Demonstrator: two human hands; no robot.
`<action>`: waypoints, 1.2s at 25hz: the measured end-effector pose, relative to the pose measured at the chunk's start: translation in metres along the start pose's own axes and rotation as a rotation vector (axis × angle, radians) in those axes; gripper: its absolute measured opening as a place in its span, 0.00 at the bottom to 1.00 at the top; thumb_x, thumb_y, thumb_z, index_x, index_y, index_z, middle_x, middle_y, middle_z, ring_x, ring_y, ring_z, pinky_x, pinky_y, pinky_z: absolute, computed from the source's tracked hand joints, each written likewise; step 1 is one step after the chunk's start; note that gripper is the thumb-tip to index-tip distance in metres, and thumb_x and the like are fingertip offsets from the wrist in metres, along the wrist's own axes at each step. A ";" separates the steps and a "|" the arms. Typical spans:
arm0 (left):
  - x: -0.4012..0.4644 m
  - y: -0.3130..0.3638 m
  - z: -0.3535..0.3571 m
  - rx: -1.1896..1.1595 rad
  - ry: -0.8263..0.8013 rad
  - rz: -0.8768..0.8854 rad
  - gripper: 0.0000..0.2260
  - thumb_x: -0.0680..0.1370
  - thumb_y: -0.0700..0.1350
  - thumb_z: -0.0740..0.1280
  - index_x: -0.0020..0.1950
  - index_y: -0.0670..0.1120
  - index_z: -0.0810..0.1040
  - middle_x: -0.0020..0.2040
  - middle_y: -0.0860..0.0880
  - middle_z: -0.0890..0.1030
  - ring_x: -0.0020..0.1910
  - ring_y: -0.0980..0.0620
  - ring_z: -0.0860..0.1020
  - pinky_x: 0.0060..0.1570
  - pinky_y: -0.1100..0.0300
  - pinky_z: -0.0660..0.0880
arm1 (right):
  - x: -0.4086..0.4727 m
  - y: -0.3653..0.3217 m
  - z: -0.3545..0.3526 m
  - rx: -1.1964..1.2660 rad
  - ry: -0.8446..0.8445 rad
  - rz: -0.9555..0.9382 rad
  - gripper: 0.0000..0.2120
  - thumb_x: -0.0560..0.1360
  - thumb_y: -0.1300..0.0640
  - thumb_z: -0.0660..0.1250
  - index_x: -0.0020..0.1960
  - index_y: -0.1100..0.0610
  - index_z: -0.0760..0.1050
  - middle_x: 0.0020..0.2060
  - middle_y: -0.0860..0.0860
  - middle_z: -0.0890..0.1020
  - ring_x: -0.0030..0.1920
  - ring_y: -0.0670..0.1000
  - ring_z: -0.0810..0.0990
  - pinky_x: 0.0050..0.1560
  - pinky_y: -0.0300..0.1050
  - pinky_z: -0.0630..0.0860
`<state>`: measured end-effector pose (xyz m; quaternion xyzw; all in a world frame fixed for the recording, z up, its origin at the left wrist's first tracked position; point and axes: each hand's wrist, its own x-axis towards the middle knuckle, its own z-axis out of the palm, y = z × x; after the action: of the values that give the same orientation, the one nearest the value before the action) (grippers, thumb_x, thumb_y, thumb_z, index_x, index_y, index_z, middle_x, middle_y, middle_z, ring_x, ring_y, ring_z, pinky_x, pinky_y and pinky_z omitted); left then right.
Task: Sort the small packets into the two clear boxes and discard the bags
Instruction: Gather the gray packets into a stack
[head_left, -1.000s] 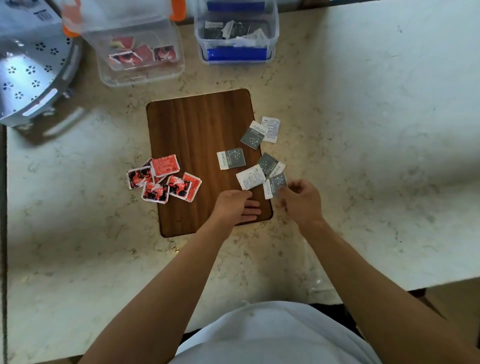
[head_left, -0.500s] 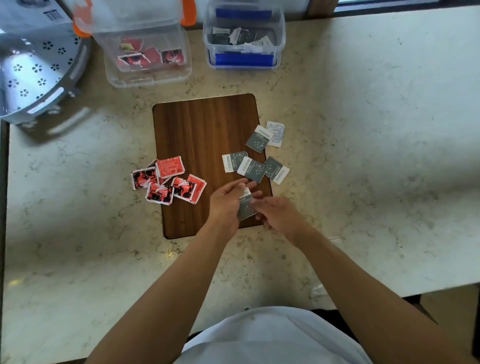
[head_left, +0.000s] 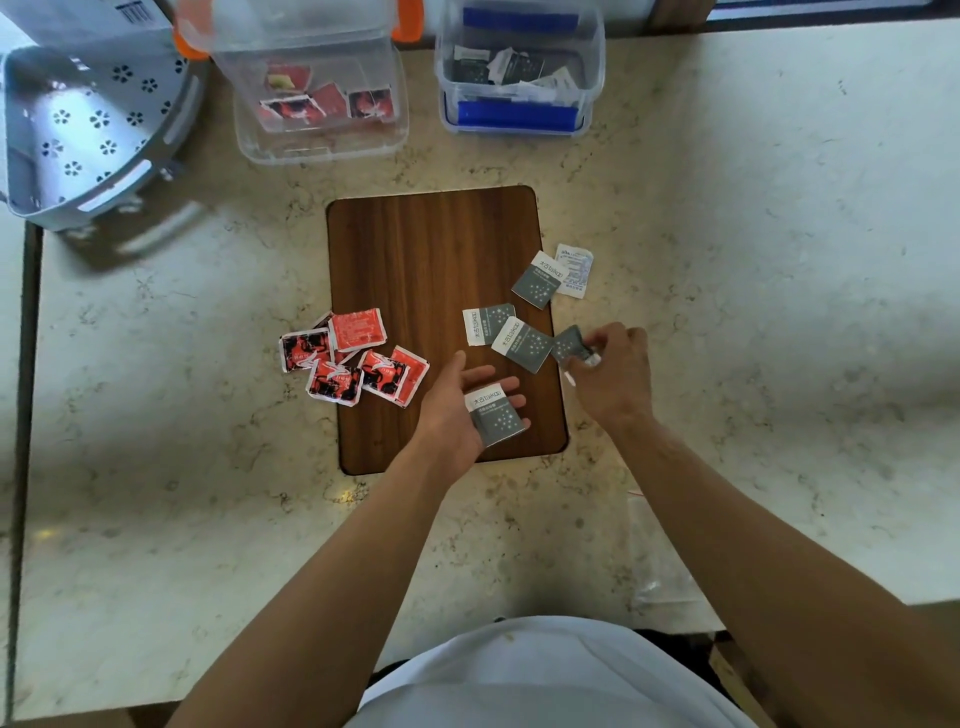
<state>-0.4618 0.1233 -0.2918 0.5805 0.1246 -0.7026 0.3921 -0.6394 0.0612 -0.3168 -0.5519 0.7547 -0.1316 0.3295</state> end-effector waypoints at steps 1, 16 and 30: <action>0.000 0.001 -0.001 0.001 -0.007 -0.006 0.22 0.81 0.59 0.61 0.64 0.43 0.77 0.56 0.37 0.86 0.54 0.37 0.85 0.55 0.34 0.80 | -0.003 0.001 -0.003 0.047 0.020 0.038 0.11 0.74 0.58 0.73 0.55 0.55 0.75 0.54 0.52 0.78 0.48 0.49 0.78 0.44 0.38 0.73; -0.021 -0.002 -0.022 0.246 -0.087 -0.040 0.18 0.83 0.52 0.60 0.64 0.41 0.77 0.61 0.35 0.82 0.57 0.37 0.83 0.51 0.42 0.83 | -0.061 -0.027 -0.011 0.161 -0.682 -0.181 0.13 0.80 0.61 0.65 0.60 0.51 0.83 0.48 0.41 0.83 0.47 0.41 0.82 0.44 0.32 0.75; -0.018 0.001 -0.028 0.225 -0.137 0.033 0.21 0.76 0.25 0.61 0.66 0.42 0.76 0.61 0.39 0.79 0.60 0.41 0.80 0.59 0.44 0.81 | -0.069 -0.024 0.020 -0.014 -0.348 -0.299 0.12 0.76 0.49 0.72 0.59 0.50 0.82 0.49 0.47 0.83 0.45 0.43 0.79 0.42 0.29 0.70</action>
<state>-0.4406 0.1478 -0.2836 0.5734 0.0083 -0.7436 0.3437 -0.5973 0.1195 -0.2939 -0.6743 0.5970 -0.0765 0.4277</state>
